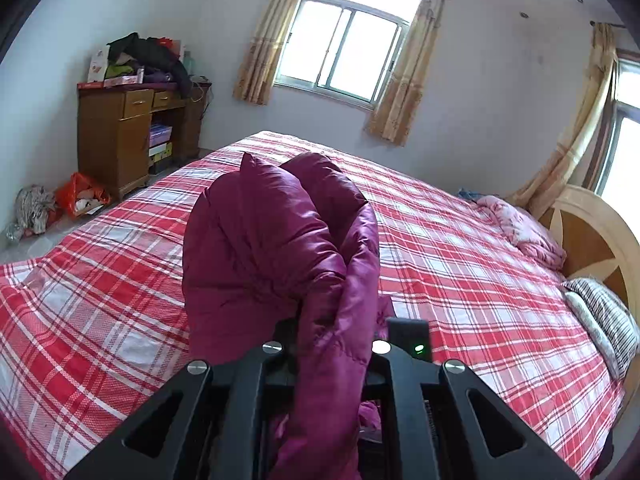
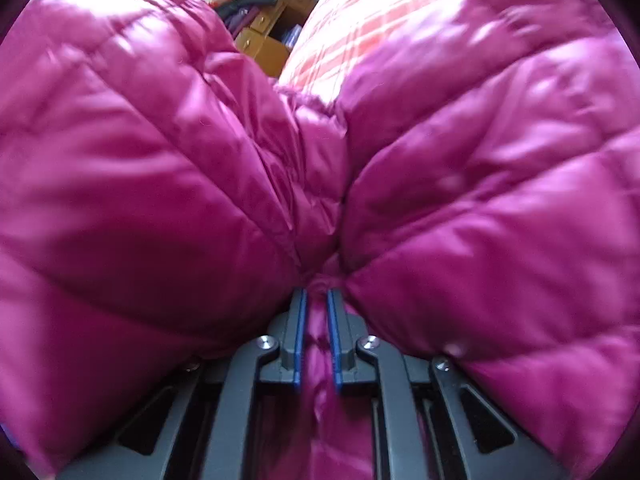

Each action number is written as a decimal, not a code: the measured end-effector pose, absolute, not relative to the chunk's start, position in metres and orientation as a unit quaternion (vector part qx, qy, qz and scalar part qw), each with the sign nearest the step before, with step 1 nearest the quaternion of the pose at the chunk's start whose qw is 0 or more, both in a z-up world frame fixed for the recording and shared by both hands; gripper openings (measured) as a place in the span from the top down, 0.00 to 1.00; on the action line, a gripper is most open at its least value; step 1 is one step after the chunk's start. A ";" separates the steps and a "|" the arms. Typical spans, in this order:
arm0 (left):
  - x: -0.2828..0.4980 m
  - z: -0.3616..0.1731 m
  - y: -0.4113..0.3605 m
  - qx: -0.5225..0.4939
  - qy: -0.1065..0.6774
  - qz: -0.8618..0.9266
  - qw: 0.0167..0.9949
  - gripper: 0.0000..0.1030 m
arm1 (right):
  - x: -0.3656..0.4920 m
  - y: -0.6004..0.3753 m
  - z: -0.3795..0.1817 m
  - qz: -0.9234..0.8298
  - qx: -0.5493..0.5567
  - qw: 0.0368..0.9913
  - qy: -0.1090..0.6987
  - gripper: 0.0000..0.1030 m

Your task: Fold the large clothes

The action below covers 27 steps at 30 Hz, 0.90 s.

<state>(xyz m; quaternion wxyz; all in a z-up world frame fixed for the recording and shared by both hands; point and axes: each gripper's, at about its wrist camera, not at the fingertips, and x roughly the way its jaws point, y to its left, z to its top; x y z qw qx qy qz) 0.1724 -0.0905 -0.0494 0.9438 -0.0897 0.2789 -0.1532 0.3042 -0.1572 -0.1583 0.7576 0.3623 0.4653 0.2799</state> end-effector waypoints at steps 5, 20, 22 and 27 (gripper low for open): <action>0.174 -0.072 -0.134 -0.055 0.309 -0.173 0.934 0.89 | 0.268 -0.244 -0.137 0.210 0.346 0.818 0.410 0.83; 0.172 -0.152 -0.215 0.040 0.359 -0.196 0.912 0.89 | 0.208 -0.336 -0.150 0.111 0.358 0.854 0.361 0.81; 0.174 -0.154 -0.217 0.046 0.363 -0.196 0.910 0.89 | 0.205 -0.340 -0.148 0.108 0.358 0.855 0.360 0.75; 0.171 -0.159 -0.221 0.065 0.354 -0.193 0.913 0.89 | 0.201 -0.351 -0.135 0.120 0.374 0.855 0.339 0.38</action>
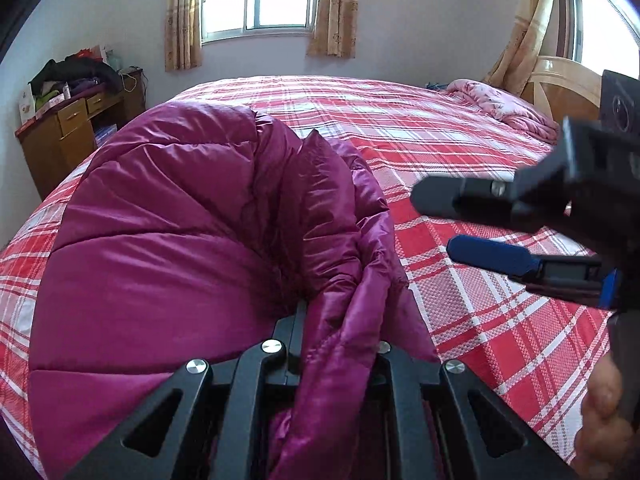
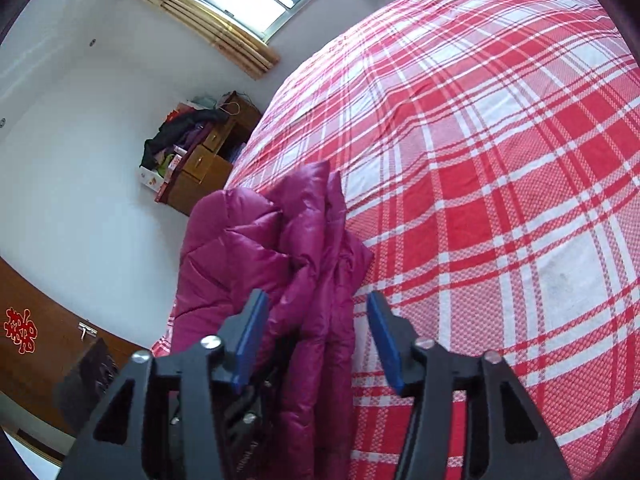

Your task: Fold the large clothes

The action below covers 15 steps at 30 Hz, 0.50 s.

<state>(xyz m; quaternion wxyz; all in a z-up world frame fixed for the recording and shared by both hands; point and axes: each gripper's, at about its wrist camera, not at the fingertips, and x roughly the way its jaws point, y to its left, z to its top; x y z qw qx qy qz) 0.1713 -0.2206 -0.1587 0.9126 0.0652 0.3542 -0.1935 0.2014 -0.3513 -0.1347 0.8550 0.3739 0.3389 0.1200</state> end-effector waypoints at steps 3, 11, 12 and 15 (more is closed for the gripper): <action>0.167 -0.161 -0.222 0.073 0.346 -0.194 0.915 0.89 | 0.214 -0.349 -0.123 0.143 0.365 0.853 0.344 0.36; 0.153 -0.167 -0.231 0.100 0.320 -0.196 0.922 0.89 | 0.262 -0.314 -0.121 0.182 0.295 0.847 0.403 0.36; 0.152 -0.166 -0.231 0.102 0.321 -0.198 0.921 0.89 | 0.264 -0.308 -0.120 0.182 0.279 0.850 0.408 0.36; 0.147 -0.160 -0.228 0.107 0.330 -0.213 0.913 0.87 | 0.270 -0.298 -0.125 0.168 0.230 0.861 0.422 0.53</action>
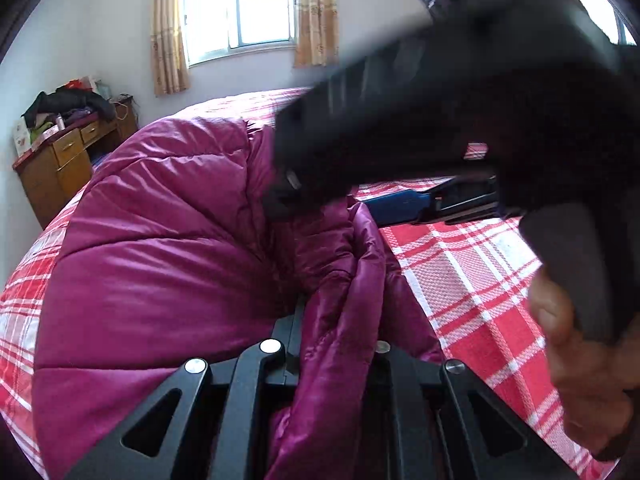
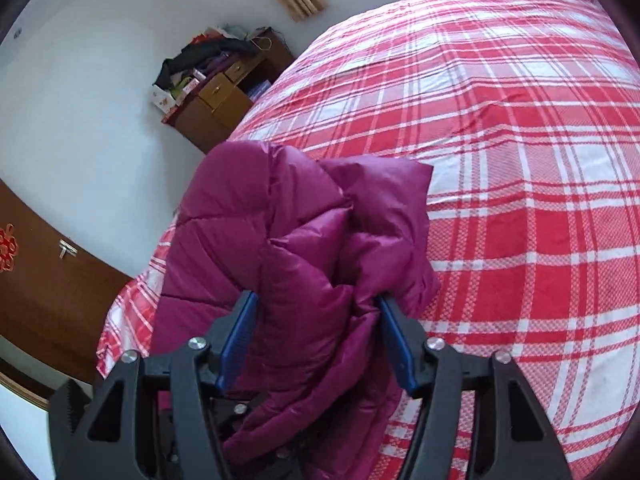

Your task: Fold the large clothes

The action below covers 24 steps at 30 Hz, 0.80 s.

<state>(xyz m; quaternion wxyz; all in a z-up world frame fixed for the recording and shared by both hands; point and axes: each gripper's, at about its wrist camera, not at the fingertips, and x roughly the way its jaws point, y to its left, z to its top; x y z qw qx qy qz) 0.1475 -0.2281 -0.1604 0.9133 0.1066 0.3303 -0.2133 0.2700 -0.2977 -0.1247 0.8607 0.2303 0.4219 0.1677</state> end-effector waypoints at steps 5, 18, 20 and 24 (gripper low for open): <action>0.136 -0.130 -0.203 0.076 0.383 -0.258 0.884 0.83 | 0.268 -0.303 -0.143 0.159 0.228 0.858 0.432 0.72; 0.150 -0.060 -0.076 -0.009 0.324 -0.187 0.927 0.35 | 0.259 -0.307 -0.154 0.161 0.239 0.861 0.420 0.76; 0.180 -0.066 -0.067 -0.022 0.325 -0.154 0.933 0.35 | 0.255 -0.306 -0.154 0.160 0.233 0.862 0.420 0.76; 0.225 -0.090 -0.085 -0.022 0.366 -0.141 0.920 0.35 | 0.251 -0.308 -0.157 0.163 0.233 0.863 0.417 0.76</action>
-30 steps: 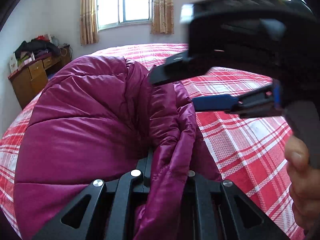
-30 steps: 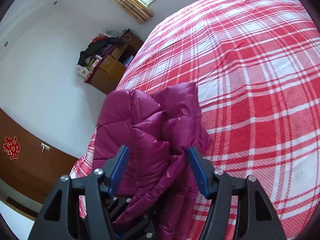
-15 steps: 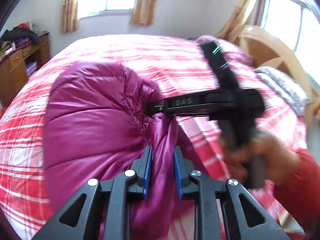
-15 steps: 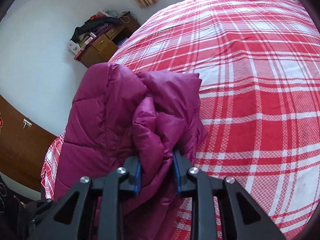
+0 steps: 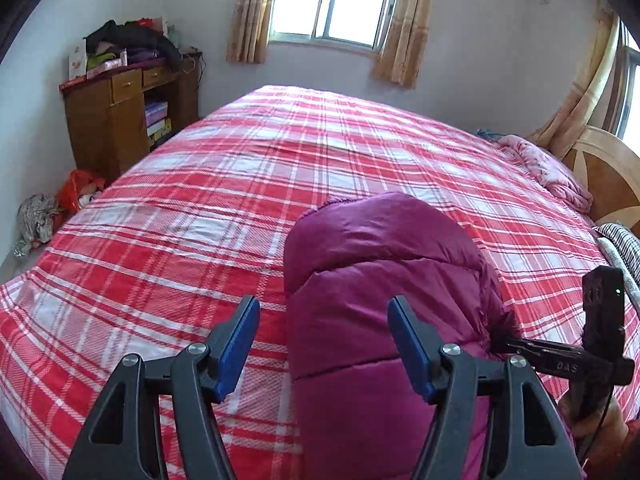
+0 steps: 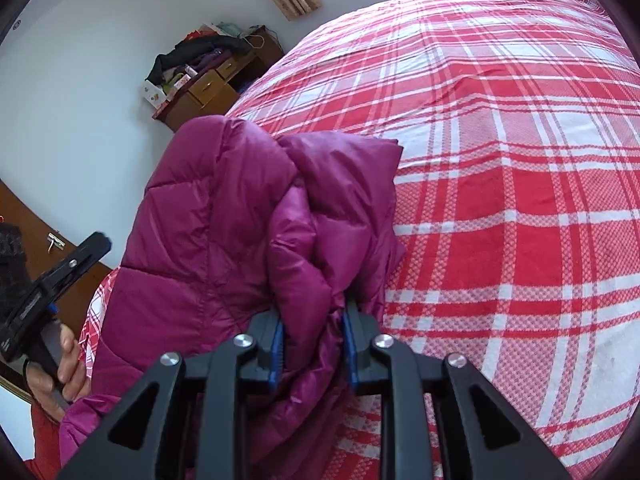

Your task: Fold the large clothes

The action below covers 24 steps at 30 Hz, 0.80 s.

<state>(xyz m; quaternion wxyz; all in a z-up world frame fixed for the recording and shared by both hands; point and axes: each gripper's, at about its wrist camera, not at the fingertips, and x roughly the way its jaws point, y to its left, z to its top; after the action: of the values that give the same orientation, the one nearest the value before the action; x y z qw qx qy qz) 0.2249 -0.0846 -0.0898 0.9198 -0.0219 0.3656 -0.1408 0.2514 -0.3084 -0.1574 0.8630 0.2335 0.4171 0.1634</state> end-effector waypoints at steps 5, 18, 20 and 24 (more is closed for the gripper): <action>0.237 -0.099 -0.132 0.030 0.364 -0.154 0.918 0.35 | 0.248 -0.312 -0.162 0.164 0.240 0.863 0.414 0.77; 0.260 -0.147 -0.153 0.084 0.395 -0.135 0.905 0.24 | 0.246 -0.325 -0.172 0.180 0.257 0.860 0.402 0.80; 0.262 -0.150 -0.157 0.096 0.396 -0.127 0.904 0.23 | 0.246 -0.323 -0.172 0.178 0.252 0.862 0.402 0.80; 0.270 -0.156 -0.162 0.105 0.406 -0.113 0.901 0.19 | 0.242 -0.315 -0.170 0.163 0.233 0.869 0.404 0.80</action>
<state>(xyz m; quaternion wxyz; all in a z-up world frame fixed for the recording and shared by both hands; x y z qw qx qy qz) 0.2700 -0.1617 -0.1558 0.9007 0.1050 0.4063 -0.1126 0.2421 -0.3150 -0.1699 0.8695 0.2332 0.4037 0.1633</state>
